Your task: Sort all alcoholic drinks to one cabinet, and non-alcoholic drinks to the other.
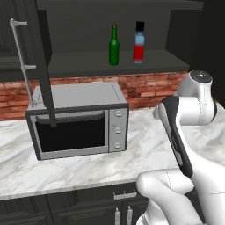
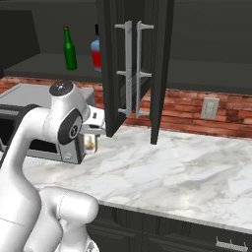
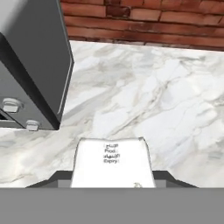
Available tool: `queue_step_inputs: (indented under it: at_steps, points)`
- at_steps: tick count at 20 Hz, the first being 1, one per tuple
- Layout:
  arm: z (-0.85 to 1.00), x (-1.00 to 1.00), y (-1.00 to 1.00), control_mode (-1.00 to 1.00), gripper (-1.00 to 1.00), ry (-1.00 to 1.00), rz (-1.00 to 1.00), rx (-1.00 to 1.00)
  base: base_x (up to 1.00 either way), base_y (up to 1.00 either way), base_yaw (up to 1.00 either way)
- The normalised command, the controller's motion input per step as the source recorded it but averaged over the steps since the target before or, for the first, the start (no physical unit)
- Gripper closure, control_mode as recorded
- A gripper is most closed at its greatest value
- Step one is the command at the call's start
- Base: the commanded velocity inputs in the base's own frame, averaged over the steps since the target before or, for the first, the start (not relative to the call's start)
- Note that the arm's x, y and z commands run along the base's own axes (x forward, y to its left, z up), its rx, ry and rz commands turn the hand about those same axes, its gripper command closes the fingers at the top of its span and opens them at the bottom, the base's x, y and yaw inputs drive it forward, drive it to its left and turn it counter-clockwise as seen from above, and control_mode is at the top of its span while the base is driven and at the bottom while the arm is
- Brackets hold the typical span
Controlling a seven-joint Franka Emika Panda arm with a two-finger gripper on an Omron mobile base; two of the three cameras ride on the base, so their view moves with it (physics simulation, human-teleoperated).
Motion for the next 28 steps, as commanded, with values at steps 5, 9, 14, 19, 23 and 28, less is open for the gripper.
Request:
queue_step_inputs:
  at_steps: [5,9,14,19,23,28]
  points:
    - [0.41,-0.31,0.08,-1.00,1.00,-0.09,0.00,0.00,0.00,0.00,0.00]
    - [0.39,-0.29,0.06,-1.00,1.00,-0.10,0.00,0.00,0.00,0.00,0.00]
    - [0.39,-0.29,0.02,-1.00,1.00,-0.08,0.00,0.00,0.00,0.00,0.00]
    - [0.32,-0.25,0.02,-1.00,1.00,-0.06,0.00,-0.01,0.00,0.00,0.00]
    - [0.24,-0.23,0.07,-1.00,1.00,-0.08,0.00,-0.03,0.00,0.00,0.00]
    - [0.22,-0.22,0.07,-1.00,1.00,-0.10,0.00,-0.03,0.00,0.00,0.00]
